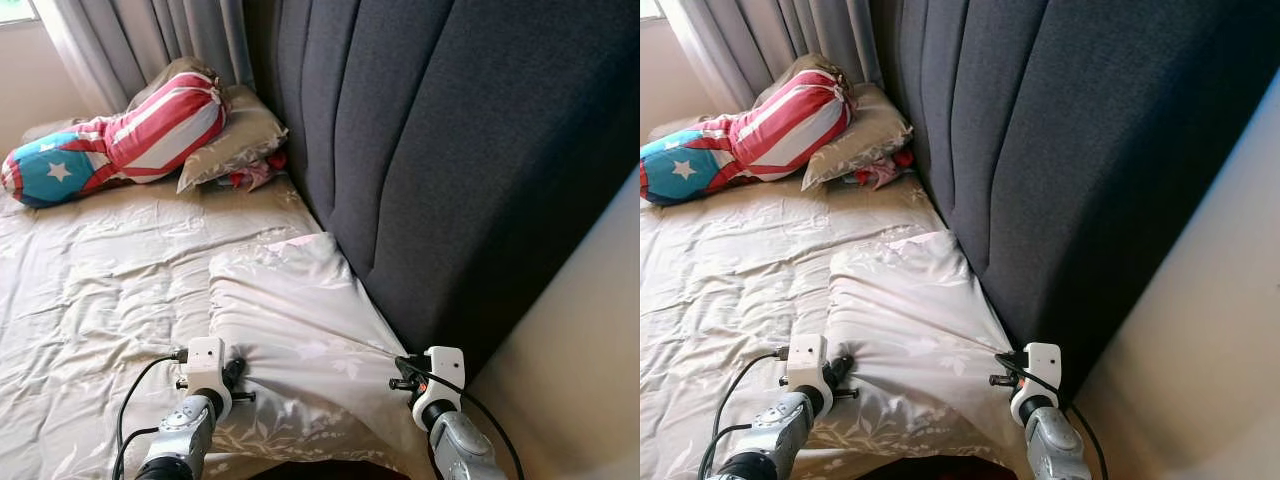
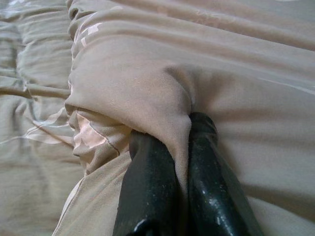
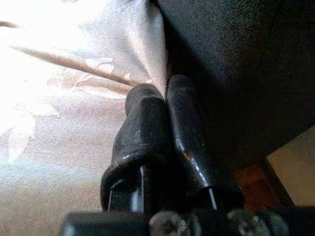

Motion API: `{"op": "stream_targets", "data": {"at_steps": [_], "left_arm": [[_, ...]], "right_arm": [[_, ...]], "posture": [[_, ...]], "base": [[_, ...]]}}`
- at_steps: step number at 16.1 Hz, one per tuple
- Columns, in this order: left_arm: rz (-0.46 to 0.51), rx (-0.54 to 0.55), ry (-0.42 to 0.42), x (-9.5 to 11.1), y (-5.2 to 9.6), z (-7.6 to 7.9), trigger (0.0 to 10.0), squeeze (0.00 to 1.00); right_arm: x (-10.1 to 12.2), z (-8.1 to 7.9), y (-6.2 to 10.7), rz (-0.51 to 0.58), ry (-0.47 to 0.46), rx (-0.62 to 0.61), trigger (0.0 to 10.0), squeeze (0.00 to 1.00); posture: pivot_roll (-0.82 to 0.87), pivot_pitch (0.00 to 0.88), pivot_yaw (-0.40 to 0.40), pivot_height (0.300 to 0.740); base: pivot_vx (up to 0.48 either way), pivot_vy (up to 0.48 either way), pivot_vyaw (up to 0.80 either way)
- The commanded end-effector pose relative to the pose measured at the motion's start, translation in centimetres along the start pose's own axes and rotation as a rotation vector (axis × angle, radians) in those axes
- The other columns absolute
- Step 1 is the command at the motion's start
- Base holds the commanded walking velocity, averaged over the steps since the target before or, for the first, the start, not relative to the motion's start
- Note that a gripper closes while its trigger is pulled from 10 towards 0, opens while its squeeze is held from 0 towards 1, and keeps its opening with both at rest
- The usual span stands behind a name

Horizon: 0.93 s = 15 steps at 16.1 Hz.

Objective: Clean up the room

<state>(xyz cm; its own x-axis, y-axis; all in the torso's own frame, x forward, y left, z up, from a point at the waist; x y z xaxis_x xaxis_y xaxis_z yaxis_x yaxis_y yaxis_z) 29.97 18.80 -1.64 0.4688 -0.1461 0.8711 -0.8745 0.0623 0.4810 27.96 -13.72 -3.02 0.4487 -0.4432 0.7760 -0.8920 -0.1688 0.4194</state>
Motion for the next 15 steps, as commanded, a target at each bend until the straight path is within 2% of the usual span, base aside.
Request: {"op": "stream_targets", "data": {"at_steps": [1,5,8,15], "left_arm": [[0.129,0.01,-0.012,3.35,-0.55,-0.25,10.0,0.0],[0.13,0.008,-0.009,3.36,-0.54,-0.13,10.0,0.0],[0.13,0.006,-0.009,3.36,-0.53,-0.1,10.0,0.0],[0.13,0.006,-0.009,3.36,-0.53,-0.1,10.0,0.0]], "right_arm": [[0.87,0.55,0.1,0.043,0.006,-0.013,10.0,0.0],[0.92,0.72,0.15,0.043,0.015,-0.019,10.0,0.0],[0.97,0.68,0.14,0.033,0.059,-0.008,10.0,0.0],[0.97,0.68,0.14,0.033,0.059,-0.008,10.0,0.0]], "posture": [[-0.04,0.0,-0.003,0.74],[-0.04,0.0,-0.001,0.74],[-0.04,0.0,0.0,0.74],[-0.04,0.0,0.0,0.74]], "base": [[0.0,0.0,0.0],[0.292,0.0,0.0],[0.322,0.0,0.0],[0.326,0.0,0.0]]}}
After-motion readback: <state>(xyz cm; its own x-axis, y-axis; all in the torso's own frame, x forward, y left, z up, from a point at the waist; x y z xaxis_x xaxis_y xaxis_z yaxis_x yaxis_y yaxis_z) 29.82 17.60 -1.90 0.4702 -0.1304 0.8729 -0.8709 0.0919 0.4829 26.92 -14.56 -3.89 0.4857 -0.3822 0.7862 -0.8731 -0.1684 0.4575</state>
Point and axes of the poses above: a point about 5 cm out from each wrist's last joint towards the gripper, its own y axis pointing back from the gripper into the wrist, its own x axis along the axis of the wrist's last joint, z = x × y, the point moved 2 cm from there along -y, pointing out of the wrist towards the gripper, and after that the axes turned 14 degrees about -y, right-handed, at the moved point
